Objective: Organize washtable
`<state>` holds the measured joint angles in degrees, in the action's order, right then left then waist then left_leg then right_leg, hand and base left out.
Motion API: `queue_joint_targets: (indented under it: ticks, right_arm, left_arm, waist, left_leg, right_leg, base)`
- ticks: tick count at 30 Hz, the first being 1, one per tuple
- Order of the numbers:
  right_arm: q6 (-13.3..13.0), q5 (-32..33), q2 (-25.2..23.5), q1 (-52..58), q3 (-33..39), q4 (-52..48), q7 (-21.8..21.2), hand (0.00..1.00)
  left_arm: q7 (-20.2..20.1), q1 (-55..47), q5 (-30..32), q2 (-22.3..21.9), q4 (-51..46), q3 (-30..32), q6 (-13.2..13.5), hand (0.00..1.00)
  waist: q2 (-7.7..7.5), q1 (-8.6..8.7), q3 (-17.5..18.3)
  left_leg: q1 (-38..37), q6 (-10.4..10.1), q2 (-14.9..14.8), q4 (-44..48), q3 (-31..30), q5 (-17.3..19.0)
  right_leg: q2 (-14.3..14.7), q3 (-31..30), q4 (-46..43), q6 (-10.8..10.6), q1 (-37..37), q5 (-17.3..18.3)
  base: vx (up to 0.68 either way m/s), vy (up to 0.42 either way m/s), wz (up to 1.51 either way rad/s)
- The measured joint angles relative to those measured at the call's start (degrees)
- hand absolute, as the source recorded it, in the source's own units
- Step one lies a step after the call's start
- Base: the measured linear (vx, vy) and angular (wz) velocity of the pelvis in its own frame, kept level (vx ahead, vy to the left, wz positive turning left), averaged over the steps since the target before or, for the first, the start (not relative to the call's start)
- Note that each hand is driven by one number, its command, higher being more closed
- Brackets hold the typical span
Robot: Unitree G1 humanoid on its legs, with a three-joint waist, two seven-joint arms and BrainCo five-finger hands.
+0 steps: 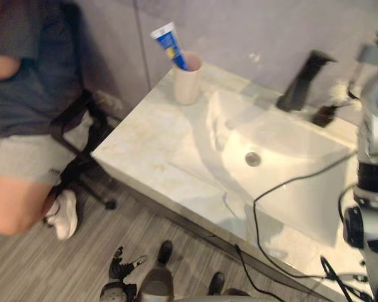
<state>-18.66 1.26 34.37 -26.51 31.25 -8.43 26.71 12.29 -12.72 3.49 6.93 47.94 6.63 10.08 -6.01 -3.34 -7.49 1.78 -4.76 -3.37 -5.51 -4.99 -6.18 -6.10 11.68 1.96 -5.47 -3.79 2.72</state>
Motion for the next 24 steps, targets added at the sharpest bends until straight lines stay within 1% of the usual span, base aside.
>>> queue_joint_targets:
  ticks: [1, 2, 3, 4, 5, 6, 8, 9, 10, 11, 12, 13, 15, 16, 17, 19, 20, 21, 23, 24]
  right_arm:
    - [-0.5, 1.0, -2.7, 5.7, 5.6, 0.1, 0.9, 0.0]
    - [-0.7, 1.6, -6.6, 11.5, 10.6, 0.3, 1.8, 0.0]
    - [-0.8, 2.0, -8.8, 14.6, 12.4, 0.5, 2.1, 0.0]
    - [-1.0, 3.3, -13.1, 20.4, 14.9, 1.7, 2.4, 0.0]
    - [-1.0, 3.9, -15.1, 23.5, 15.5, 2.8, 2.4, 0.0]
    - [-0.5, 4.7, -19.3, 29.9, 16.0, 5.2, 2.6, 0.0]
    - [1.4, 5.1, -25.7, 37.9, 16.0, 8.6, 3.3, 0.0]
    - [2.4, 5.2, -29.8, 41.7, 15.5, 11.8, 3.4, 0.0]
    - [4.1, 5.6, -33.4, 44.6, 14.5, 15.3, 3.3, 0.0]
    - [4.7, 5.9, -34.7, 45.5, 13.5, 17.3, 3.4, 0.0]
    - [6.0, 6.6, -36.6, 46.9, 11.7, 22.2, 3.3, 0.0]
    - [7.0, 8.2, -38.0, 47.2, 9.7, 27.1, 2.5, 0.0]
    - [7.9, 10.3, -39.2, 47.1, 6.8, 33.0, 0.3, 0.0]
    - [8.1, 12.4, -39.0, 47.0, 3.4, 39.4, -2.5, 0.0]
    - [8.2, 12.6, -38.9, 46.9, 2.4, 41.1, -3.4, 0.0]
    - [9.1, 12.9, -38.8, 46.9, -0.6, 47.3, -8.4, 0.0]
    - [9.1, 12.9, -38.7, 46.8, -1.1, 48.6, -9.2, 0.0]
    - [9.3, 12.7, -38.7, 46.6, -1.7, 50.8, -10.8, 0.0]
    - [10.5, 11.7, -38.6, 46.5, -2.9, 55.6, -14.0, 0.0]
    - [10.9, 11.4, -38.6, 46.5, -3.4, 57.2, -14.8, 0.0]
  left_arm:
    - [0.0, -0.4, 0.0, -0.2, 0.0, 0.8, -0.2, 0.0]
    - [-0.2, -1.0, 0.0, -0.3, 0.1, 1.3, -0.3, 0.0]
    - [-0.3, -1.3, 0.0, -0.4, 0.2, 1.7, -0.3, 0.0]
    - [-0.8, -1.7, -0.1, -0.8, 0.8, 2.8, -0.3, 0.0]
    - [-0.9, -1.8, -0.1, -0.9, 1.3, 3.3, -0.4, 0.0]
    - [-1.0, -2.1, 0.0, -1.5, 1.4, 4.3, -0.8, 0.0]
    - [-1.0, -2.0, 0.0, -2.7, 1.2, 5.5, -0.9, 0.0]
    - [-1.0, -2.0, 0.0, -3.2, 0.9, 5.6, -0.9, 0.0]
    - [-1.0, -2.0, -0.1, -3.8, 0.5, 5.6, -0.9, 0.0]
    - [-1.0, -2.0, -0.1, -4.1, 0.1, 5.5, -0.9, 0.0]
    - [-1.0, -2.0, -0.1, -5.1, -0.4, 5.2, -0.9, 0.0]
    - [-1.0, -1.9, -0.1, -5.7, -0.6, 4.9, -0.9, 0.0]
    - [-1.1, -1.5, -0.2, -6.4, -0.7, 4.3, -0.9, 0.0]
    - [-1.1, -0.9, -0.3, -6.7, -0.6, 3.8, -1.1, 0.0]
    - [-1.1, -0.8, -0.5, -6.8, -0.6, 3.4, -1.2, 0.0]
    - [-1.1, -0.5, -0.6, -6.7, -0.6, 2.4, -1.2, 0.0]
    - [-1.1, -0.5, -0.6, -6.8, -0.5, 2.3, -1.2, 0.0]
    - [-1.2, 0.0, -0.6, -6.8, -0.4, 2.3, -1.2, 0.0]
    - [-1.4, 0.3, -0.6, -6.7, 0.0, 2.1, -1.2, 0.0]
    - [-1.7, 0.3, -0.5, -6.7, 0.0, 1.8, -1.2, 0.0]
  waist:
    - [-0.07, 1.18, 0.8]
    - [-0.08, 2.47, 1.7]
    - [0.01, 3.05, 2.0]
    - [0.15, 4.23, 2.7]
    - [0.27, 4.83, 3.0]
    - [0.6, 5.72, 3.7]
    - [1.03, 5.74, 4.0]
    - [1.58, 5.74, 4.3]
    - [1.5, 5.7, 4.4]
    - [2.28, 5.71, 4.8]
    - [1.81, 5.67, 4.6]
    - [2.12, 5.61, 4.7]
    - [2.29, 5.46, 4.8]
    - [2.56, 5.05, 4.8]
    - [2.65, 4.86, 4.8]
    - [2.89, 3.9, 4.7]
    - [2.89, 3.81, 4.7]
    - [2.89, 3.71, 4.7]
    - [2.87, 3.43, 4.6]
    - [2.82, 3.23, 4.6]
  left_leg:
    - [-0.6, -0.1, -0.3, -0.1, 0.8, 0.3]
    - [-1.0, -0.2, -0.5, -0.2, 1.4, 0.5]
    - [-1.2, -0.2, -0.6, -0.3, 2.0, 0.6]
    - [-1.7, -0.3, -0.8, -0.3, 2.5, 1.0]
    - [-2.0, -0.3, -0.8, -0.4, 2.8, 1.2]
    - [-2.2, -0.5, -0.9, -0.4, 3.6, 1.6]
    - [-3.0, -0.6, -1.3, -0.4, 5.0, 2.5]
    - [-3.7, -0.6, -1.6, -0.3, 6.0, 2.7]
    - [-4.5, -0.5, -1.8, 0.0, 6.8, 2.9]
    - [-5.0, -0.6, -1.8, 0.0, 7.0, 3.1]
    - [-5.8, -0.6, -1.8, 0.0, 7.5, 3.4]
    - [-6.4, -0.5, -1.9, 0.0, 8.1, 3.5]
    - [-6.8, -0.3, -1.8, 0.0, 8.7, 3.7]
    - [-7.1, 0.2, -1.7, 0.0, 9.3, 4.1]
    - [-7.3, 0.2, -1.7, 0.0, 9.6, 4.1]
    - [-7.5, 0.3, -1.4, -0.4, 9.8, 4.5]
    - [-7.5, 0.3, -1.3, -0.4, 9.7, 4.5]
    - [-7.5, 0.4, -0.9, -0.4, 9.6, 4.5]
    - [-7.5, 0.3, -0.3, -0.4, 8.4, 4.5]
    - [-7.6, 0.4, -0.1, -0.4, 8.0, 4.4]
  right_leg:
    - [0.1, -1.1, 0.0, -0.1, 0.0, 0.0]
    - [0.2, -1.8, 0.0, -0.1, 0.1, 0.0]
    - [0.3, -2.2, 0.0, -0.1, 0.1, 0.0]
    - [0.4, -2.8, 0.0, -0.1, 0.0, 0.0]
    - [0.4, -3.1, 0.0, -0.1, 0.0, 0.0]
    - [0.6, -3.7, 0.0, 0.0, 0.1, 0.1]
    - [0.6, -4.1, -0.3, 0.2, 0.1, 0.2]
    - [0.4, -4.2, -1.1, 0.0, 0.1, 0.4]
    - [0.1, -4.2, -2.1, -0.2, 0.0, 1.0]
    - [0.0, -4.2, -2.5, -0.3, -0.2, 1.3]
    - [-0.1, -4.2, -3.3, -0.4, -0.4, 1.6]
    - [-0.2, -4.2, -3.9, -0.5, -0.6, 1.9]
    - [-0.6, -3.8, -4.1, -0.5, -0.6, 2.0]
    - [-0.9, -3.3, -4.4, -0.5, -0.6, 2.0]
    - [-0.9, -3.0, -4.5, -0.5, -0.7, 2.0]
    - [-1.4, -2.2, -4.9, -0.7, -1.1, 2.5]
    - [-1.5, -2.1, -5.0, -0.8, -1.2, 2.6]
    - [-1.7, -1.8, -5.0, -0.8, -1.3, 2.7]
    - [-2.3, -0.4, -4.8, -1.3, -2.3, 2.7]
    - [-2.5, 0.0, -4.8, -1.2, -2.8, 2.7]
  base:
    - [-0.03, 0.002, -0.45]
    - [-0.03, -0.003, -0.4]
    - [-0.01, -0.017, -0.37]
    - [-0.01, -0.013, -0.29]
    - [0.0, -0.016, -0.35]
    - [0.01, -0.011, -0.3]
    - [0.02, -0.014, -0.34]
    - [0.02, -0.007, -0.28]
    - [0.02, -0.002, -0.2]
    - [0.02, 0.003, -0.17]
    - [0.01, -0.004, -0.17]
    - [0.0, -0.004, -0.18]
    - [-0.02, 0.015, -0.16]
    - [-0.02, 0.027, -0.16]
    - [-0.02, 0.014, -0.13]
    - [0.0, 0.0, 0.0]
    - [-0.01, 0.022, 0.09]
    - [0.03, 0.024, 0.15]
    - [0.08, 0.029, 0.29]
    - [0.06, 0.014, 0.22]
